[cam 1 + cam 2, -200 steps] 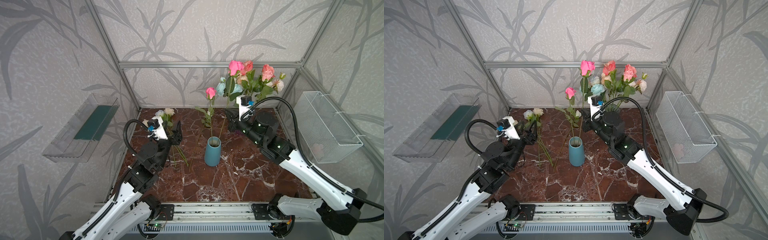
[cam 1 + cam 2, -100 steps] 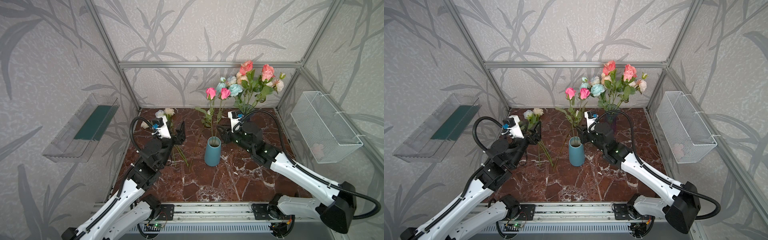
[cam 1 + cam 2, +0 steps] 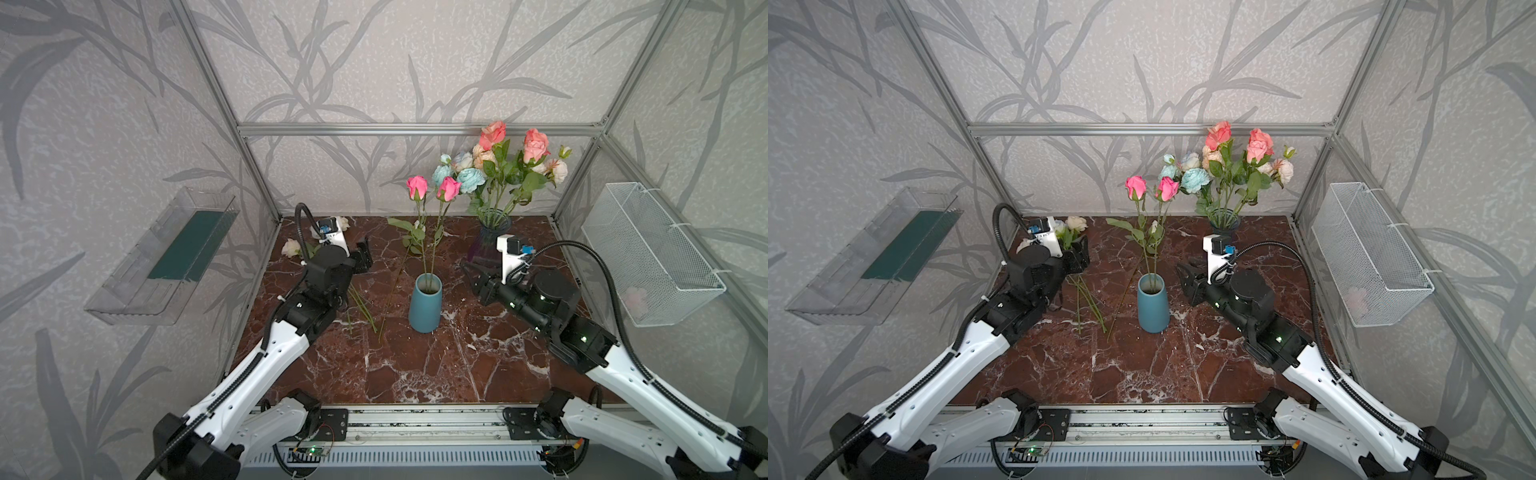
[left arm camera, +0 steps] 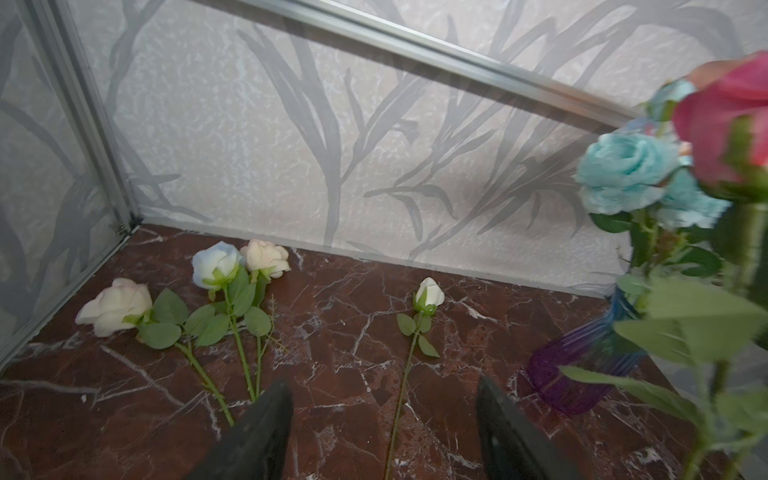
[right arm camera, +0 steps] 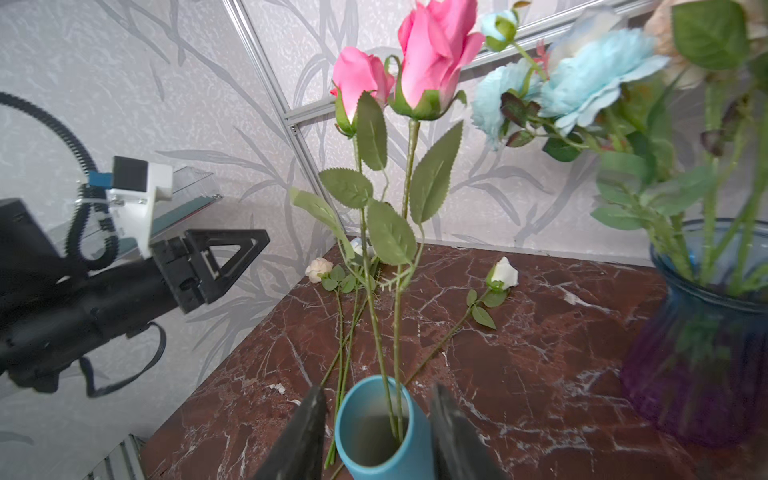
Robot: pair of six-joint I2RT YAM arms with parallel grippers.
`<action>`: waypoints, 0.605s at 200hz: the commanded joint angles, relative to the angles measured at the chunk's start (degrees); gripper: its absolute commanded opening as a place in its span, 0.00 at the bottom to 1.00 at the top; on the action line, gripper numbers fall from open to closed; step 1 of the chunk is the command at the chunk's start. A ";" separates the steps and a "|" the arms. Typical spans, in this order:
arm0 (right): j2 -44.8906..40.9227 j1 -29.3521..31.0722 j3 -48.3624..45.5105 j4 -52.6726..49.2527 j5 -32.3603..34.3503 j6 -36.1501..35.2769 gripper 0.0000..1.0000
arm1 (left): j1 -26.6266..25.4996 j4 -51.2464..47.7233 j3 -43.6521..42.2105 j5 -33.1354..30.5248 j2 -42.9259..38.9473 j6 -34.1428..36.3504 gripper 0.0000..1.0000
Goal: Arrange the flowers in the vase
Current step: 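Open right gripper and withdraw while left gripper lowers to the stems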
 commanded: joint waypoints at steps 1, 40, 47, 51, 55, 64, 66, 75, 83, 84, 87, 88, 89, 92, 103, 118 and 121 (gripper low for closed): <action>-5.11 -0.05 -3.86 -5.10 4.85 -0.78 0.42 | 4.67 -10.17 4.59 2.61 6.04 -7.13 0.70; -10.25 -0.41 -9.13 -9.01 5.40 0.66 0.42 | 14.01 -18.82 11.43 10.37 19.96 -11.81 0.68; -10.71 -0.42 -9.94 -8.99 5.26 1.12 0.42 | 15.45 -20.46 12.70 11.38 22.52 -12.53 0.66; -10.90 -0.43 -10.30 -8.87 5.17 1.30 0.42 | 16.20 -21.45 13.41 11.87 23.97 -12.84 0.64; -11.20 -0.43 -10.66 -8.79 5.07 1.53 0.42 | 16.96 -22.41 14.16 12.46 25.54 -13.18 0.63; -11.65 -0.47 -11.41 -8.54 4.98 2.02 0.42 | 18.31 -23.72 15.75 14.07 28.58 -13.19 0.59; -11.79 -0.50 -11.61 -8.41 4.93 2.13 0.42 | 18.54 -23.94 16.06 14.57 29.33 -13.11 0.58; -12.13 -0.51 -12.47 -7.85 4.67 2.39 0.42 | 19.59 -24.75 17.54 16.44 32.40 -12.69 0.52; -12.34 -0.50 -13.06 -7.57 4.50 2.71 0.42 | 20.33 -25.32 18.80 18.21 35.03 -11.79 0.46; -12.34 -0.51 -13.14 -7.47 4.47 2.73 0.42 | 20.40 -25.38 18.92 18.44 35.37 -11.60 0.45; -12.40 -0.51 -13.39 -7.34 4.33 2.83 0.42 | 20.71 -25.62 19.49 18.99 36.38 -11.16 0.43; -12.42 -0.51 -13.44 -7.31 4.30 2.84 0.42 | 20.72 -25.80 19.75 19.13 36.79 -11.02 0.43; -12.42 -0.51 -13.46 -7.25 4.28 2.84 0.42 | 20.81 -26.02 20.05 19.25 37.12 -10.90 0.42; -12.45 -0.51 -13.63 -7.16 4.21 2.85 0.42 | 20.93 -26.74 20.76 19.40 38.15 -10.58 0.42; -12.42 -0.58 -14.23 -7.02 4.00 3.10 0.42 | 21.18 -30.08 24.08 19.36 41.85 -8.69 0.41; -12.49 -0.60 -14.83 -6.84 3.61 3.53 0.42 | 21.17 -32.09 26.49 18.83 45.67 -7.17 0.41; -12.51 -0.60 -14.94 -6.83 3.52 3.67 0.42 | 21.25 -32.10 26.68 18.96 46.28 -7.04 0.41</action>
